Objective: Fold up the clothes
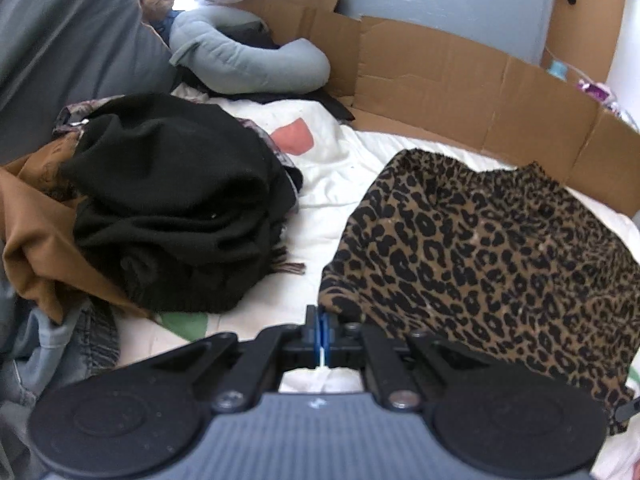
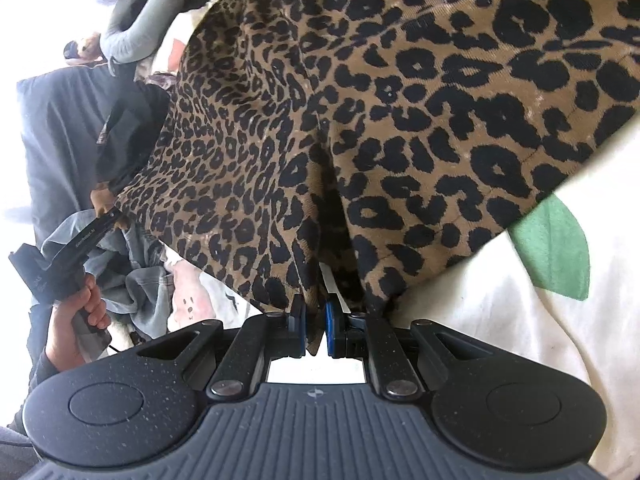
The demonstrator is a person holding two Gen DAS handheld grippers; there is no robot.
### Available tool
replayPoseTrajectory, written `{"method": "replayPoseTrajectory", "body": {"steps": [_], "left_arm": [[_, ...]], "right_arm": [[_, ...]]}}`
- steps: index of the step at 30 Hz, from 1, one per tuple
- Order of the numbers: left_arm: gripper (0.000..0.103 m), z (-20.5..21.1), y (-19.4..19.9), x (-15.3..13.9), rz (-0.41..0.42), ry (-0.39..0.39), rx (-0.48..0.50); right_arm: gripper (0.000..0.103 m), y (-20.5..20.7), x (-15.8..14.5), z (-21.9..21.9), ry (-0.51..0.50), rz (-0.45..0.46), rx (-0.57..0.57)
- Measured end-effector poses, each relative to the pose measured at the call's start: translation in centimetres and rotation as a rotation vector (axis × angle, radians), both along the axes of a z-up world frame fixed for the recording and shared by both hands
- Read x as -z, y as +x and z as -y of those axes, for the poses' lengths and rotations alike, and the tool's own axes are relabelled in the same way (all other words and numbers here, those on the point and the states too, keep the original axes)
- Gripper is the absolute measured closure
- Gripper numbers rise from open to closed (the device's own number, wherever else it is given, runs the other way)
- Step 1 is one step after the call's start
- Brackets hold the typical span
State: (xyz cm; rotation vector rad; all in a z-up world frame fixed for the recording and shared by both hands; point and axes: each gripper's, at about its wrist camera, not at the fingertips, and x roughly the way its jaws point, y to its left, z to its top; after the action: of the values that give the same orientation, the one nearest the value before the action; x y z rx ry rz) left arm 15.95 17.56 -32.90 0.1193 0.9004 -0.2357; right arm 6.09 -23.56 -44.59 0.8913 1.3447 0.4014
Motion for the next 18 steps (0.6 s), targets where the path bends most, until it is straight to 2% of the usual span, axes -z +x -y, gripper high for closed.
{"method": "replayPoseTrajectory", "body": {"steps": [7, 14, 18], "left_arm": [[0.101, -0.4, 0.8, 4.7, -0.076, -0.050, -0.044], [0.084, -0.9, -0.1, 7.8, -0.148, -0.102, -0.077], [0.083, -1.4, -1.2, 8.7, -0.153, -0.127, -0.087]], "right_arm": [[0.096, 0.5, 1.4, 1.0, -0.020, -0.056, 0.067], [0.096, 0.8, 1.9, 1.6, -0.006, -0.069, 0.105], [0.096, 0.7, 2.0, 1.5, -0.007, -0.068, 0.101]]}}
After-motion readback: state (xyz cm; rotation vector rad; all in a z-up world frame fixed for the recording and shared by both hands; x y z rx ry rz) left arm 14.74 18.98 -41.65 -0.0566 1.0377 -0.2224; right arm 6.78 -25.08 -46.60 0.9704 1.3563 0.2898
